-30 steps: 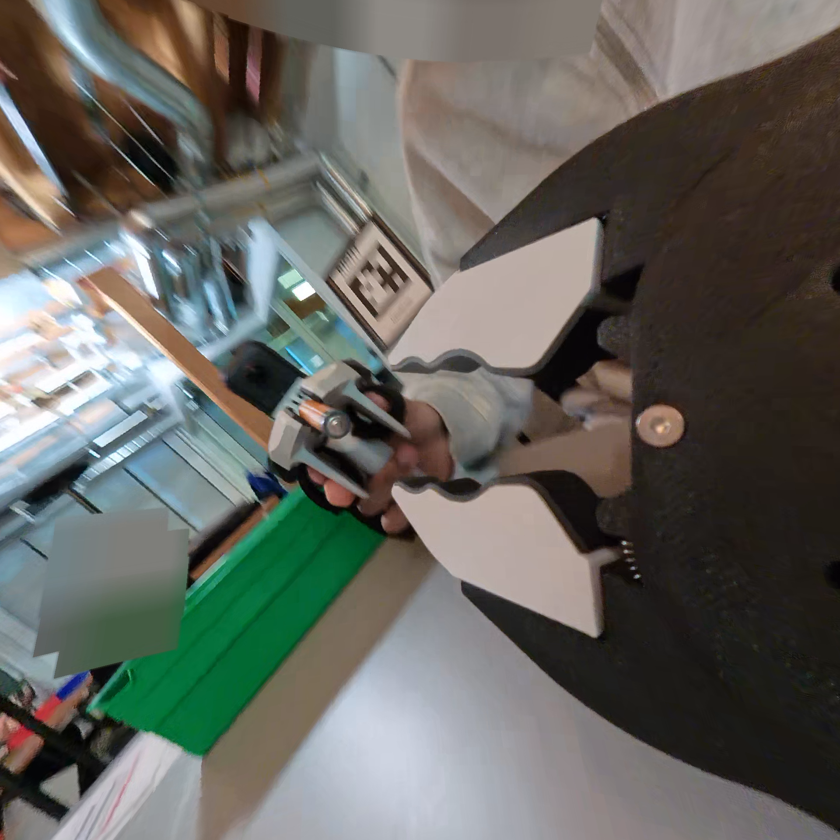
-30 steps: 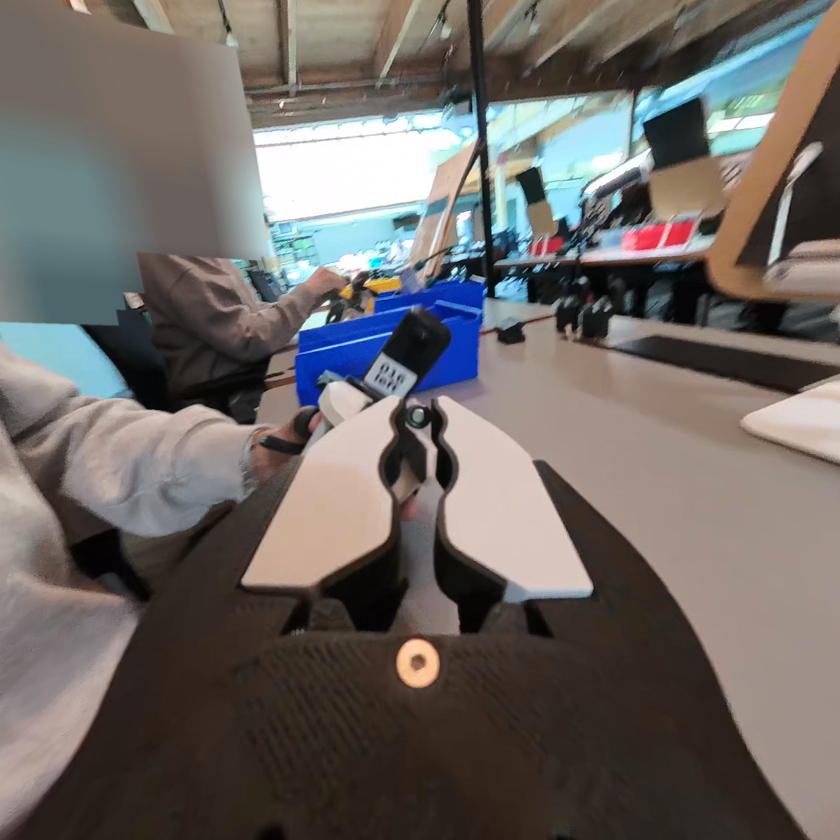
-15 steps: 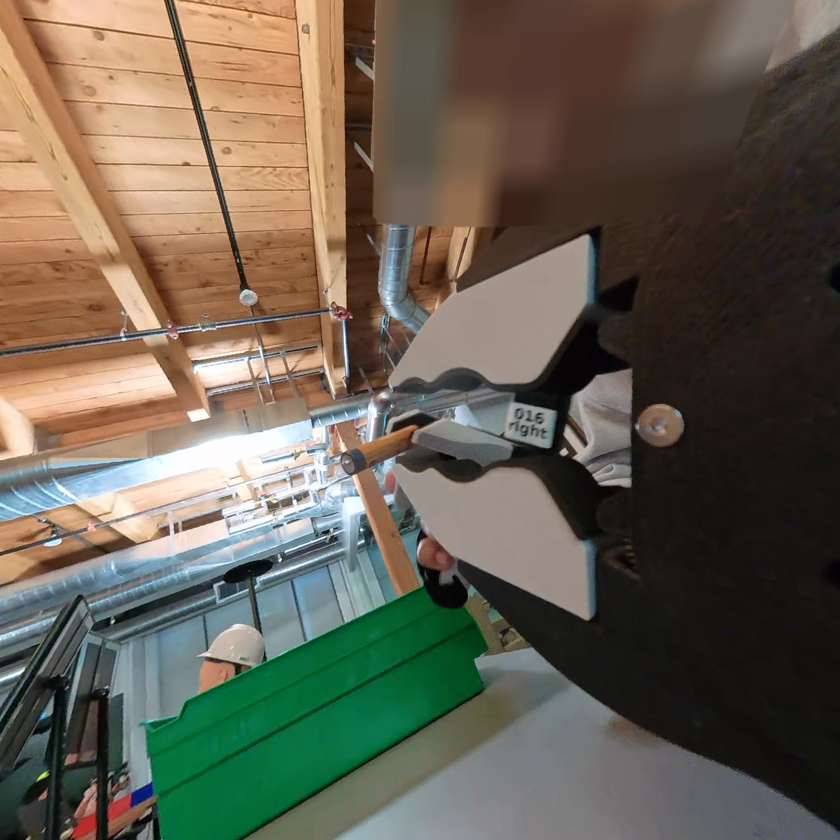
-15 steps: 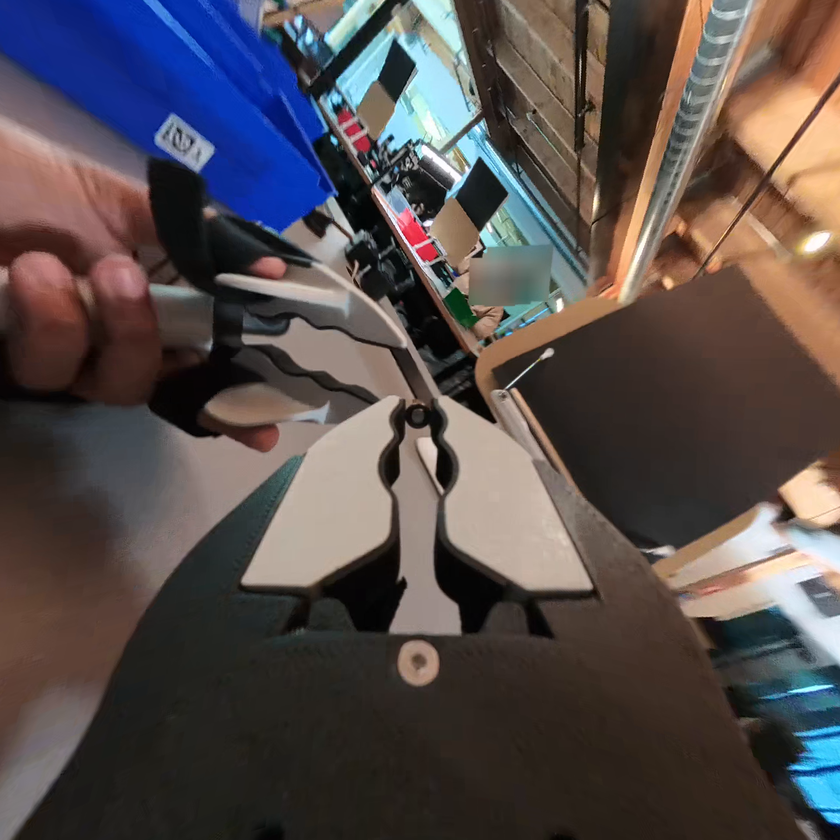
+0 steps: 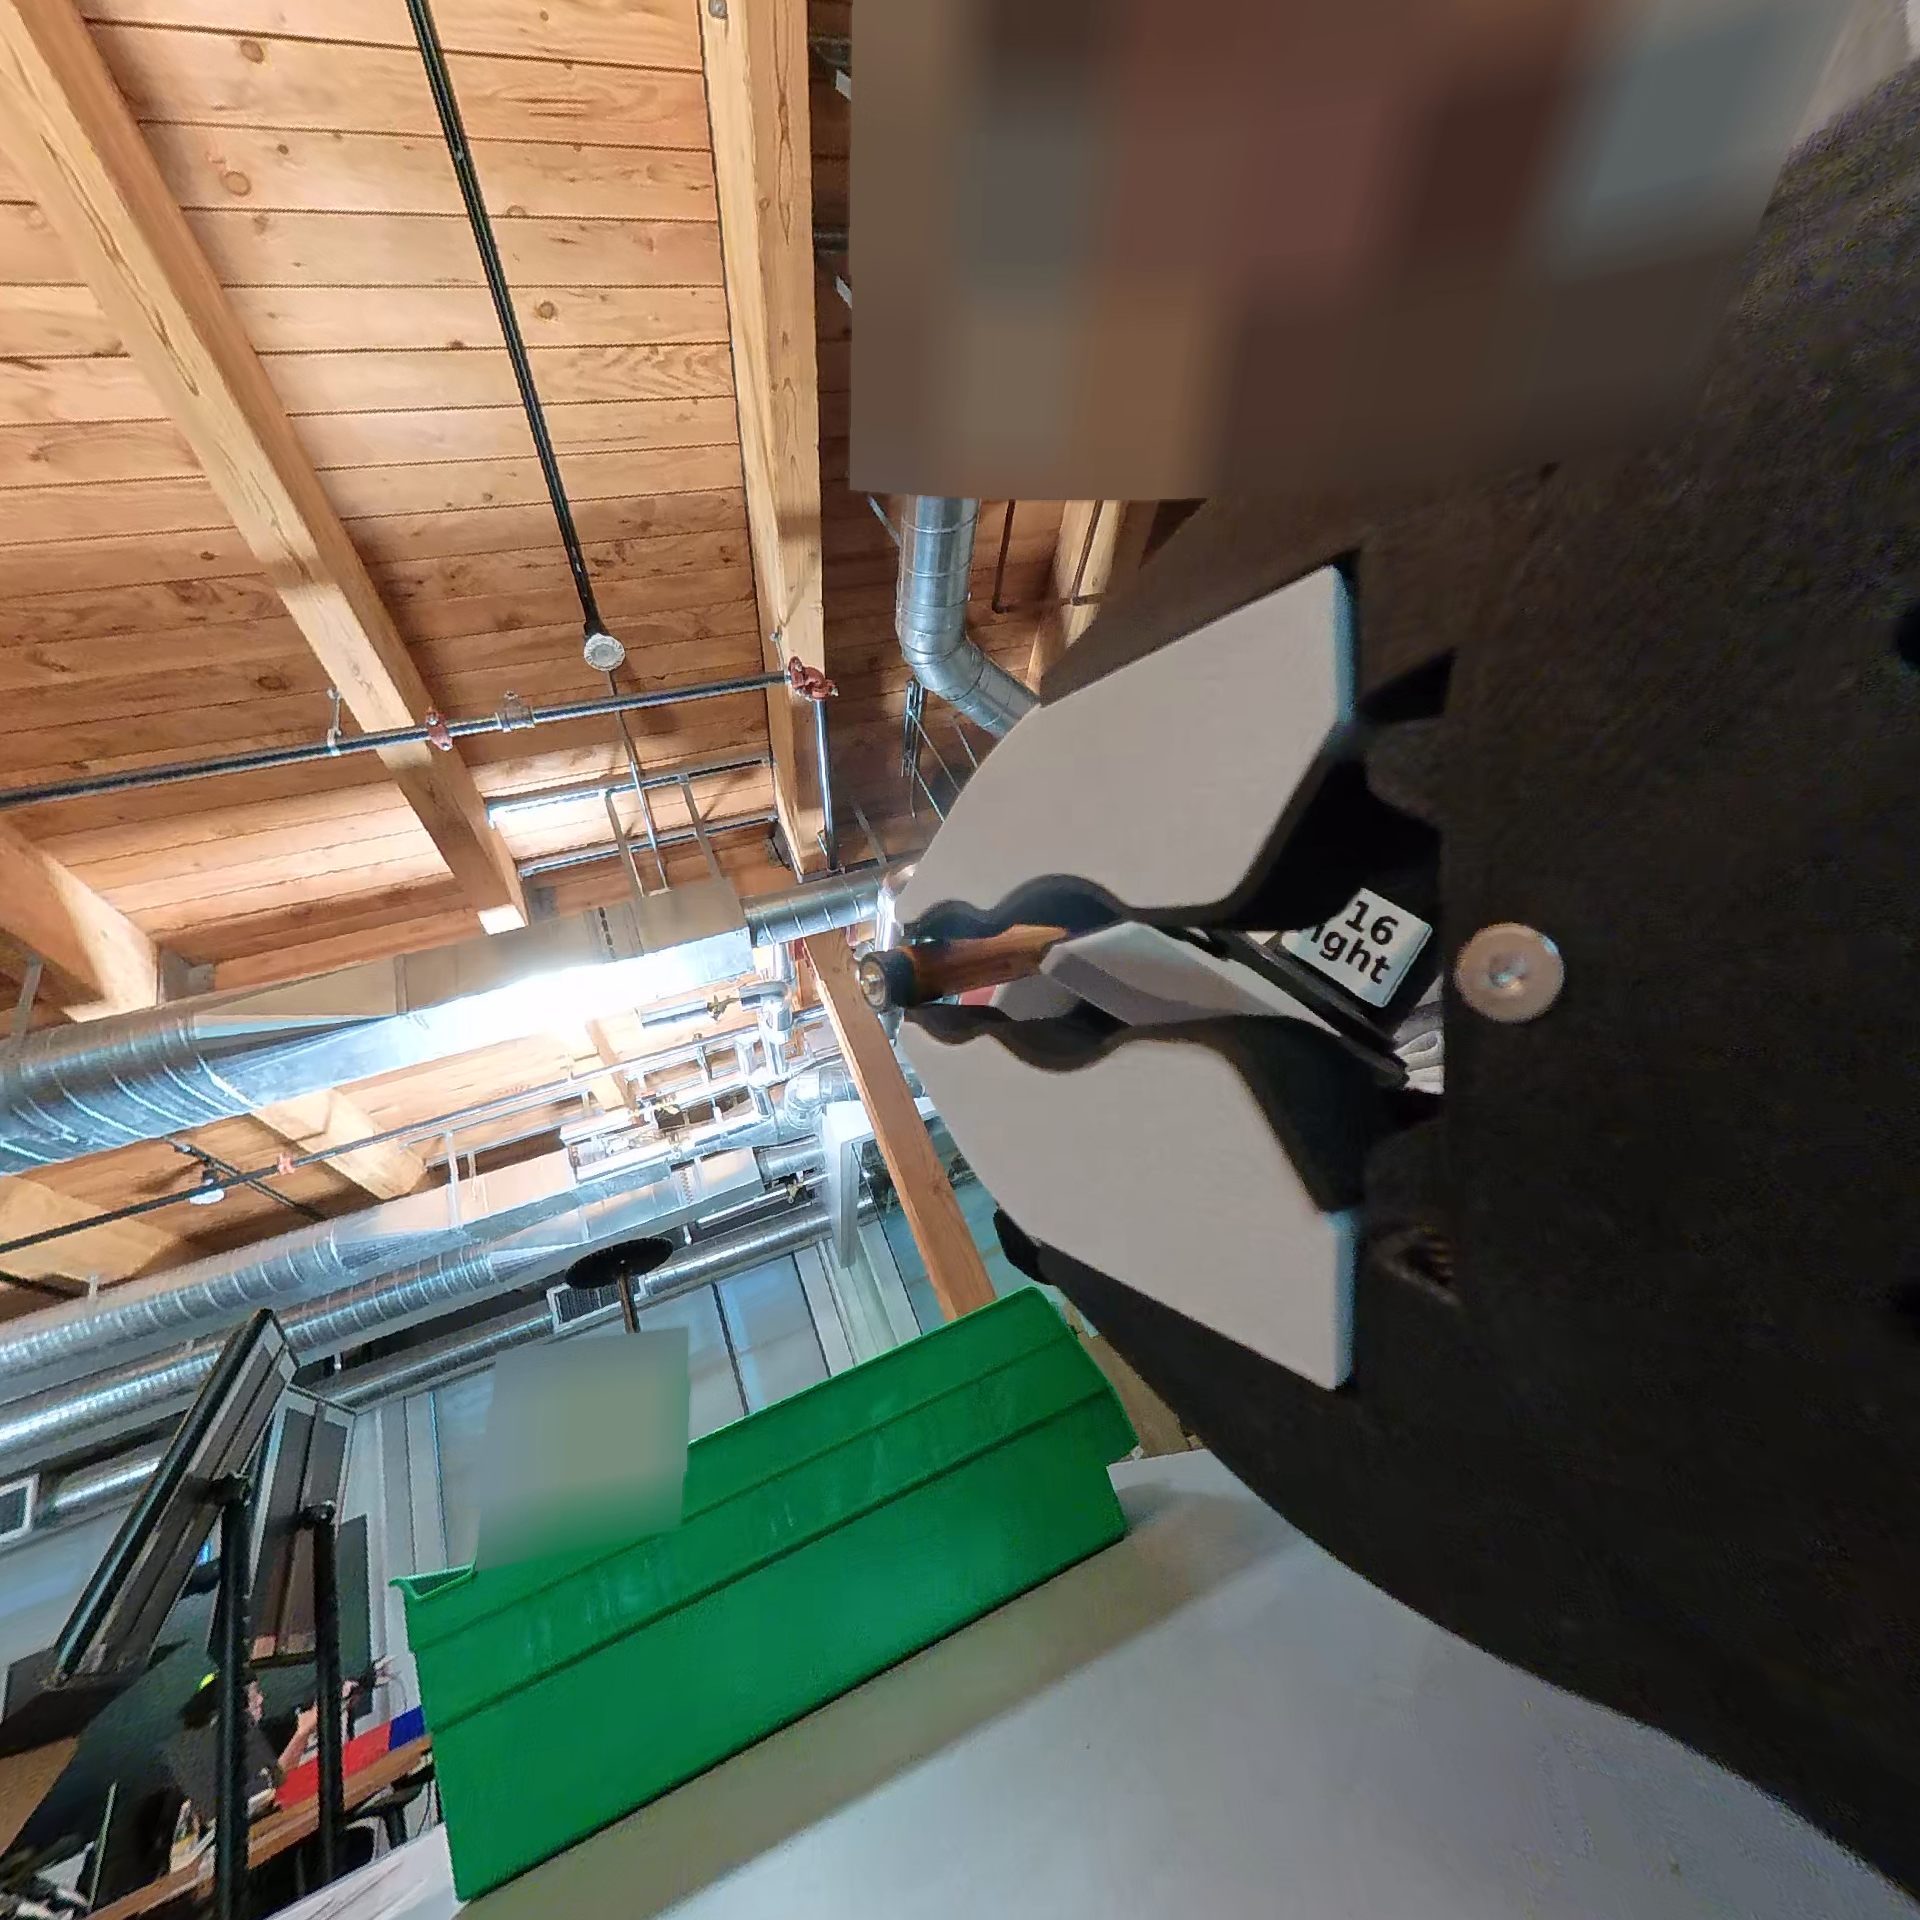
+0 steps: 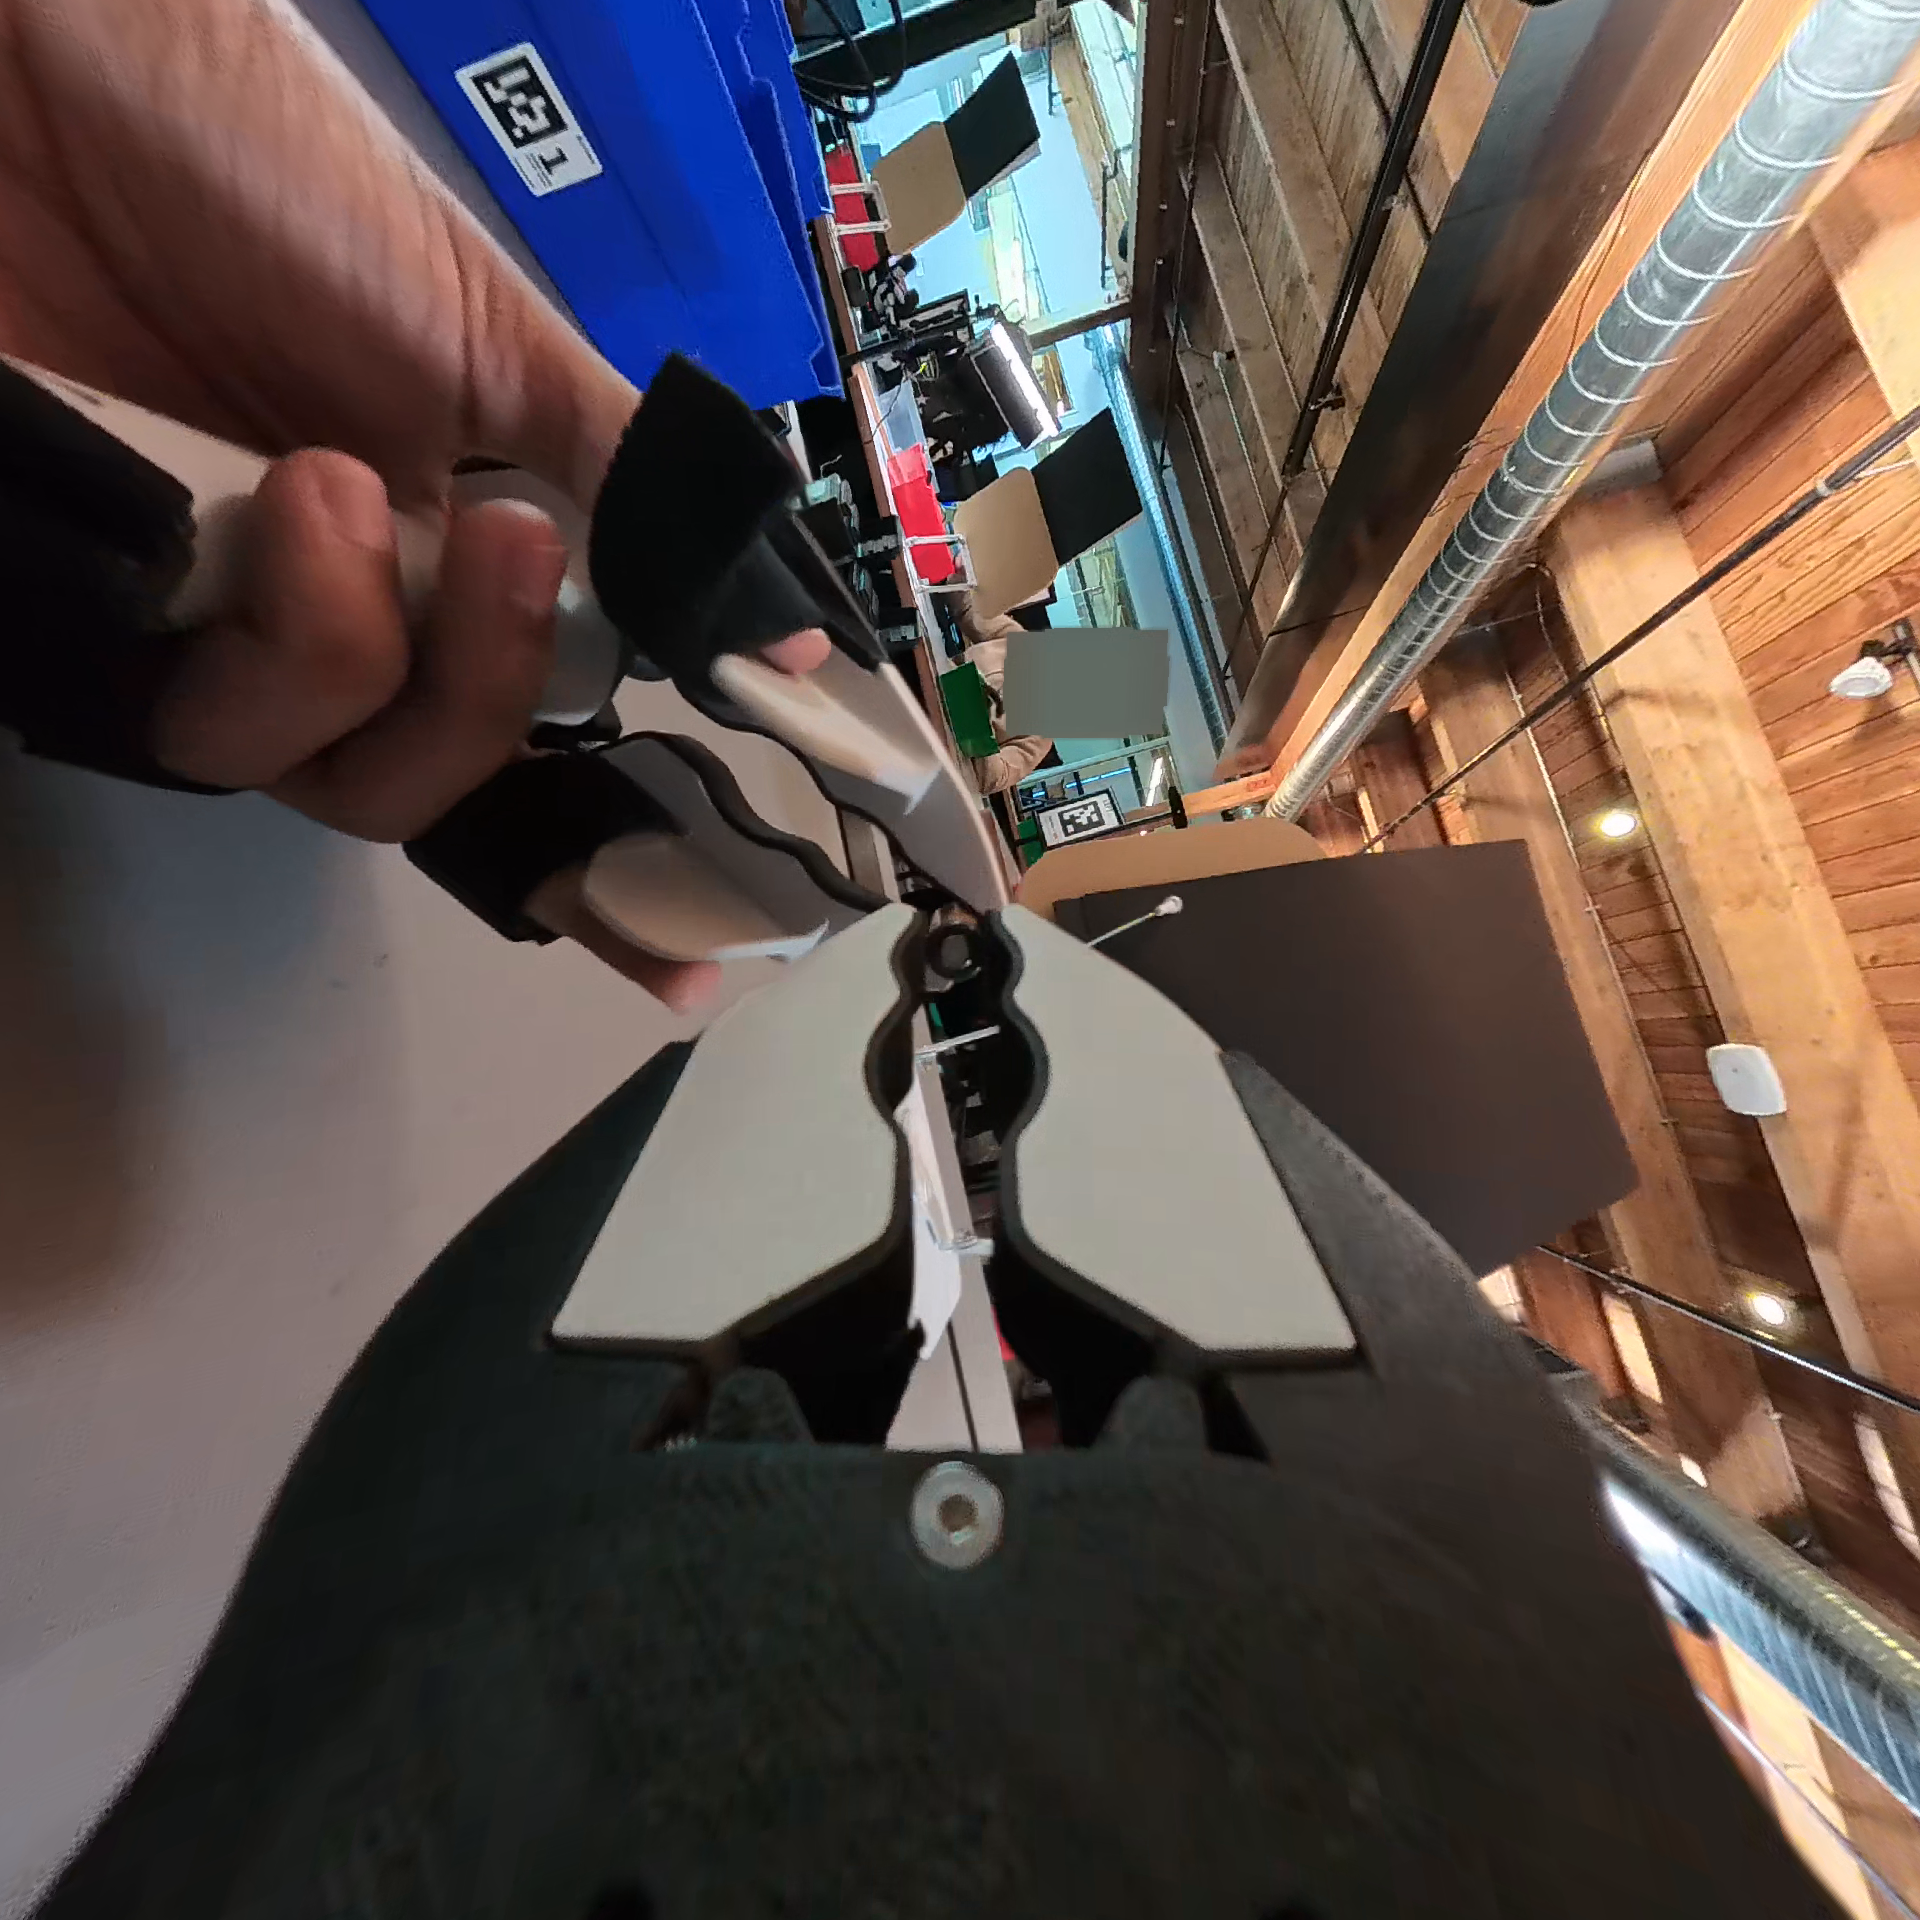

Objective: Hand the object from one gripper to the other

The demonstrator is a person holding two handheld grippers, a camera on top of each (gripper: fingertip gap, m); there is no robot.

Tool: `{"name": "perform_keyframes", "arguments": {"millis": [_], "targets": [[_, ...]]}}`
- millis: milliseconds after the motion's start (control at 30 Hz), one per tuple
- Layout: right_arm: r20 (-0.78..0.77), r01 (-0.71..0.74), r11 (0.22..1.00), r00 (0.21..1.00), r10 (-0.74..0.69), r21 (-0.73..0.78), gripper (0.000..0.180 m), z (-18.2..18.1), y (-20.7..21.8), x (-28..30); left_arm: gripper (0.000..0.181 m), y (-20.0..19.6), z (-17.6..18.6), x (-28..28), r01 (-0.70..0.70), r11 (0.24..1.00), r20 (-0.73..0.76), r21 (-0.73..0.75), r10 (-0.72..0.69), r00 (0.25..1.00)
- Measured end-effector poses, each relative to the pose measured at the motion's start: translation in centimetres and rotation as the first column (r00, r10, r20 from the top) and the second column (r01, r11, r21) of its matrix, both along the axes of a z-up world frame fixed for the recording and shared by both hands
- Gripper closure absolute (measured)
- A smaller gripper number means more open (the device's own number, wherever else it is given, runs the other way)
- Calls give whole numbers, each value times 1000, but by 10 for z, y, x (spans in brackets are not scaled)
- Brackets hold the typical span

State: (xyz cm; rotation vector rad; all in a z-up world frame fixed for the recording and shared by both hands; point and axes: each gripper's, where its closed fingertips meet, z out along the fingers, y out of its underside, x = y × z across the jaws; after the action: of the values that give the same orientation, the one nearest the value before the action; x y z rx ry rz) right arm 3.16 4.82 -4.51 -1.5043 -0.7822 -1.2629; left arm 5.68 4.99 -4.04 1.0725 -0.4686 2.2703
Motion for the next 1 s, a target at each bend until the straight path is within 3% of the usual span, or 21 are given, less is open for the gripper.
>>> {"name": "perform_keyframes", "arguments": {"millis": [33,200,400,533,667,700,867,1000], "targets": [[6,2,1000,1000,-2,-1,169,0,0,0,169,1,1,0,-2,1000,4,0,2,1000],[-56,4,1000,998,-4,-14,161,-7,2,5,170,6,5,-2,-56,996,49,75,53,997],[-380,-39,999,924,43,19,132,-17,3,18,170,22,10,-2,-191,926,156,326,147,977],[-615,-91,992,778,127,90,122,-18,0,26,170,25,-1,1,-281,741,251,610,155,955],[-874,-231,972,465,143,36,126,-48,3,11,170,19,-7,-2,-333,566,335,754,105,936],[-907,-252,967,399,131,28,131,-52,4,7,170,16,-8,-3,-337,550,346,764,91,934],[-943,-280,950,258,210,135,157,-38,5,-2,170,-1,-12,-8,-326,521,372,789,19,928],[-952,-290,942,197,233,171,160,-34,6,-6,170,-13,-12,-15,-345,483,415,805,-40,909]]}}
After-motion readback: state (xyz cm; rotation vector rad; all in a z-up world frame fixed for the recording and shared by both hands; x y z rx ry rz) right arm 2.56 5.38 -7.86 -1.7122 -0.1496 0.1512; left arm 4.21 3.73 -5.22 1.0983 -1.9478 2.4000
